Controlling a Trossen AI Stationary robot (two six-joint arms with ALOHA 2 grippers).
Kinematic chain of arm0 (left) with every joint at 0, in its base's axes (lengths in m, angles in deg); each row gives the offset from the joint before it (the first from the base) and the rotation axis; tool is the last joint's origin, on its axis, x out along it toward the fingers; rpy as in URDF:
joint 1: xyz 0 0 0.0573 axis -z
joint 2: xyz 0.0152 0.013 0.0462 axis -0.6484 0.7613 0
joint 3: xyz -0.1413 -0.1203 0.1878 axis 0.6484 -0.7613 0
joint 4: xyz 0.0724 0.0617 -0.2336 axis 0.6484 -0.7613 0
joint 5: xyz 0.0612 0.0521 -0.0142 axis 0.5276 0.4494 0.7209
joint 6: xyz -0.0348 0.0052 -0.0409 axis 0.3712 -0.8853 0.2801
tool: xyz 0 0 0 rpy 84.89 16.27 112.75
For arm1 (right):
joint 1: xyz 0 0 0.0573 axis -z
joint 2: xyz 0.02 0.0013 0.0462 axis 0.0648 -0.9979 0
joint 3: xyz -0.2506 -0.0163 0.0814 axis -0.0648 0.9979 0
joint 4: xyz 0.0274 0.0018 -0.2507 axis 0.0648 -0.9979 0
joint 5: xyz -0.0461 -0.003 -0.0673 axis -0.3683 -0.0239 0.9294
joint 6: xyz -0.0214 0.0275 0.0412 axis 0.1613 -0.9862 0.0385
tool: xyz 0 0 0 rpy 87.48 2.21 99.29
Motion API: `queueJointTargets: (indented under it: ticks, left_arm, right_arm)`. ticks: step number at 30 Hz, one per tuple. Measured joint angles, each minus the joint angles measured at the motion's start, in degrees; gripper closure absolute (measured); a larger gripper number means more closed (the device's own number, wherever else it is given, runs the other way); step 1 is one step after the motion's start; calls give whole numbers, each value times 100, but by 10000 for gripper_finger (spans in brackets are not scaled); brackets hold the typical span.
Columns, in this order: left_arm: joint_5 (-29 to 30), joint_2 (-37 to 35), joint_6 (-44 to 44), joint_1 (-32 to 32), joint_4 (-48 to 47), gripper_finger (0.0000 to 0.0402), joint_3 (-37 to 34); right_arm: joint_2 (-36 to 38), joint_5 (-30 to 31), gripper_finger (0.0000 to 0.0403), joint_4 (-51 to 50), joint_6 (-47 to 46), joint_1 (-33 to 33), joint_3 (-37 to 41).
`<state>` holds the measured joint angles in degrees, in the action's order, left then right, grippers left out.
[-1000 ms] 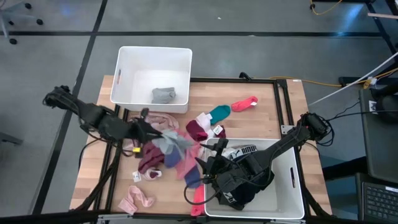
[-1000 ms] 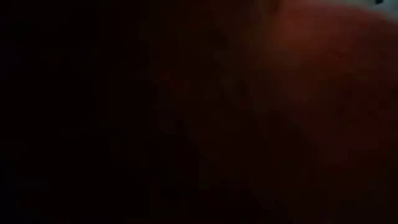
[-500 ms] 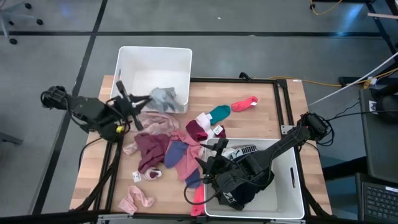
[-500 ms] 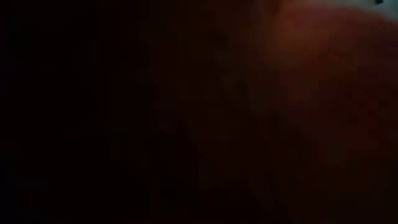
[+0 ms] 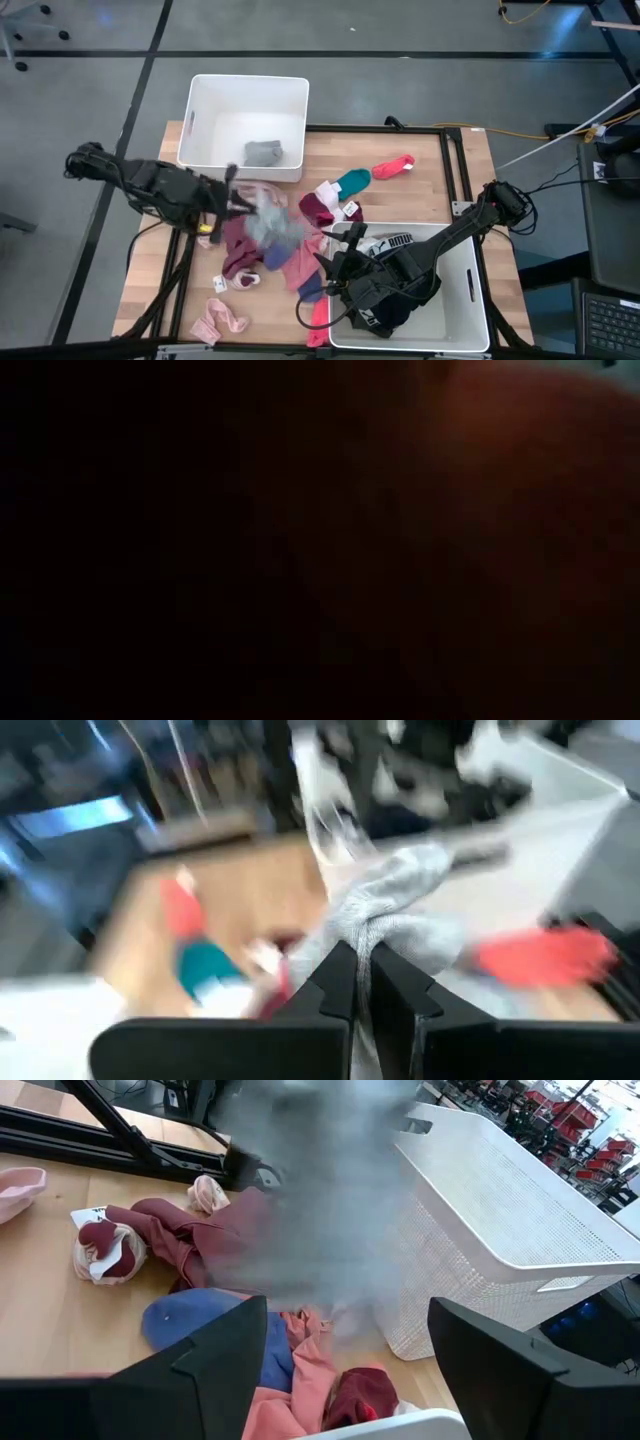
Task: Sort clothes
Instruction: Put the gray sock into the top white bin
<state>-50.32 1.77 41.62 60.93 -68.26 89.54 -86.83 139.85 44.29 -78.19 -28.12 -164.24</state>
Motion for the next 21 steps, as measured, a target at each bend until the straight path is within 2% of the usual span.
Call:
queueJointTargets:
  ticks: [5, 9, 15, 18, 21]
  left_arm:
    - [124, 265, 1066, 90, -504, 392, -673]
    - [383, 462, 1501, 79, -499, 391, -1230]
    - [415, 750, 1941, 70, -487, 390, -1688]
    - [408, 792, 2072, 15, -453, 373, -1695]
    - [394, 741, 2153, -73, -521, 334, -1662]
  right_arm:
    - [0, 2, 123, 0, 15, 3, 0]
    - [0, 1, 123, -2, 11, 9, 0]
    - [0, 4, 123, 1, 10, 2, 0]
    - [0, 4, 123, 2, 9, 2, 0]
    - [0, 5, 123, 4, 4, 2, 0]
